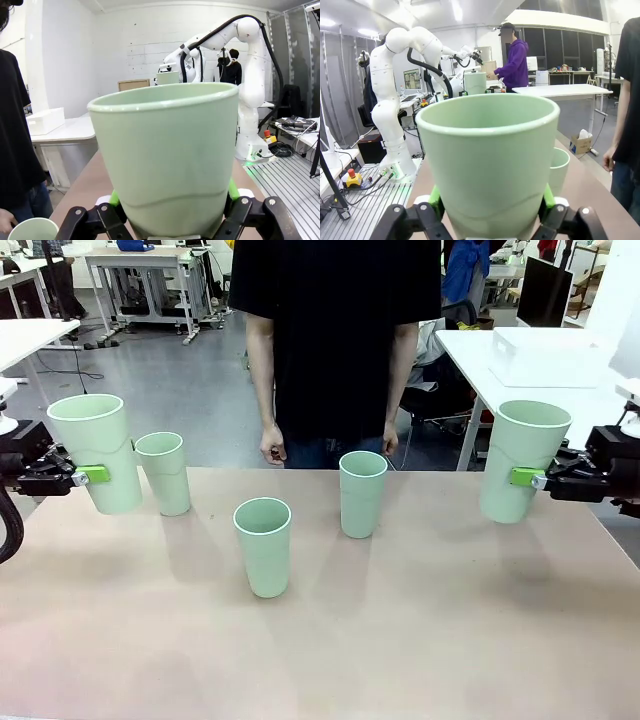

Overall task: Stack the cups and store them in the basket.
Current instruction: Place the stack of Reusable plastic cups into the Pantry Basket.

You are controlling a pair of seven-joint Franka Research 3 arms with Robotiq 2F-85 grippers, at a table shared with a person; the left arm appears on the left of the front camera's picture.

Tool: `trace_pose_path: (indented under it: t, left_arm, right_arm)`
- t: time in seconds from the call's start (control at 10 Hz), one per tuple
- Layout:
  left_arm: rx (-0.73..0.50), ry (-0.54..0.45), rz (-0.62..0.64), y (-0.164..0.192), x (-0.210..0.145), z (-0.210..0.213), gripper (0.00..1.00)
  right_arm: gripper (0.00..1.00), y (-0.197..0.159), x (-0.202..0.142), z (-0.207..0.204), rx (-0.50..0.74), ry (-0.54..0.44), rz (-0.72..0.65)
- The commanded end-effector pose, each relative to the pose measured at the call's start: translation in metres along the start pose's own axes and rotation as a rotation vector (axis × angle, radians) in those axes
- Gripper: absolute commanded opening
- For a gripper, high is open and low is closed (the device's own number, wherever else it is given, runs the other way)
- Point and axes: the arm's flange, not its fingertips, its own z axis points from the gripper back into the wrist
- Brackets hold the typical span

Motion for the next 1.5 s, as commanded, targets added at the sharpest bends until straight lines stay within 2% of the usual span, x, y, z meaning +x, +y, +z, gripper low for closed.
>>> trace_pose_path:
  t: [0.0,1.4]
  left_arm:
    - [0.002,0.0,-0.003,-0.0001,0.0046,-0.0019,0.85]
    - [0.002,0.0,-0.003,-0.0001,0.0046,-0.0019,0.85]
  right_arm:
    - [0.86,-0.0008,0.0013,-0.0013,-0.006,0.009,0.005]
    - [0.86,-0.0008,0.0013,-0.0013,-0.006,0.009,0.005]
